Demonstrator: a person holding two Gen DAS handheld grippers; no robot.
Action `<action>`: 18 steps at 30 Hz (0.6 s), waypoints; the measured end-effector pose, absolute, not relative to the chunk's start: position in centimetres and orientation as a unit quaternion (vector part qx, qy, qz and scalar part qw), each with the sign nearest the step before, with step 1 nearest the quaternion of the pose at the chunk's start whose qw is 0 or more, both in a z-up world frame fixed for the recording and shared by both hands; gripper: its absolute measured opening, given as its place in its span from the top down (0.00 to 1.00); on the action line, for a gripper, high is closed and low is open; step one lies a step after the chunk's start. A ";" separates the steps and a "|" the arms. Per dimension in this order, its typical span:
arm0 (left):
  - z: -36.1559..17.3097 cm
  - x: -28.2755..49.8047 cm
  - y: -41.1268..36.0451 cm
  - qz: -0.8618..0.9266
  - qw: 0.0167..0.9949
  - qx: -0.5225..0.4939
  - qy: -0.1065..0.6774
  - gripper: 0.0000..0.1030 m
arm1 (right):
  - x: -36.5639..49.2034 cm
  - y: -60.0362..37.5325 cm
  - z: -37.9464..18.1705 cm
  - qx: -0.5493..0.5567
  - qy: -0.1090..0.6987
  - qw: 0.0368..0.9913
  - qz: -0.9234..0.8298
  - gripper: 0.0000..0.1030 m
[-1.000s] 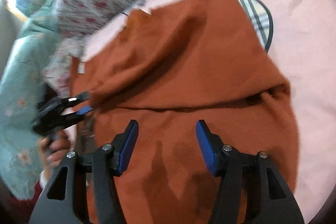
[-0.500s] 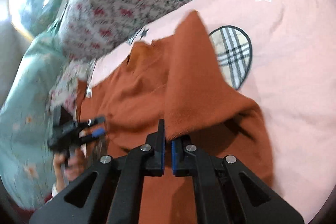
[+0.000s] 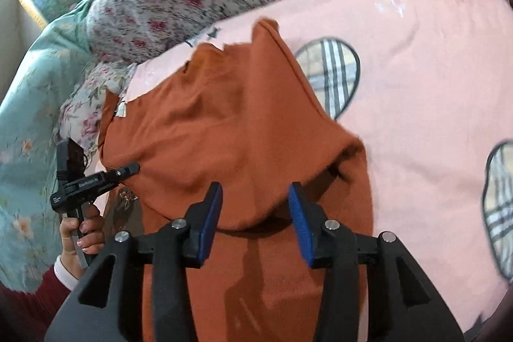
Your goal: Fold small clothes
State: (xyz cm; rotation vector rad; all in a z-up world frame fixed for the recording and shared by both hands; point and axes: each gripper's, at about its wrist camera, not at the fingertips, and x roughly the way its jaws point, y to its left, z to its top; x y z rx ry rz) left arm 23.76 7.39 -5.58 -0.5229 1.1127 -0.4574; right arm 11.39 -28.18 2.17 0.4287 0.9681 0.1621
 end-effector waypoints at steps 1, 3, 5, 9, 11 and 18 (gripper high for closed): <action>-6.0 24.0 7.5 -0.220 0.785 -0.255 0.520 0.61 | 12.0 -28.4 2.3 0.195 0.456 0.865 0.071 0.57; -6.0 24.4 7.6 -0.225 0.783 -0.266 0.515 0.57 | 13.9 -28.6 2.1 0.180 0.453 0.872 0.051 0.57; -5.4 24.7 7.3 -0.222 0.795 -0.251 0.505 0.65 | 16.7 -29.1 1.3 0.175 0.447 0.876 0.037 0.57; -4.3 24.4 7.3 -0.216 0.815 -0.218 0.491 0.85 | 21.1 -29.1 -0.4 0.130 0.457 0.879 0.028 0.57; -4.3 24.2 7.5 -0.211 0.819 -0.206 0.492 0.88 | 22.8 -28.9 -1.3 0.130 0.467 0.874 0.040 0.56; -1.1 23.2 8.8 -0.175 0.865 -0.198 0.426 0.90 | 23.5 -28.4 -0.9 0.123 0.466 0.874 0.059 0.41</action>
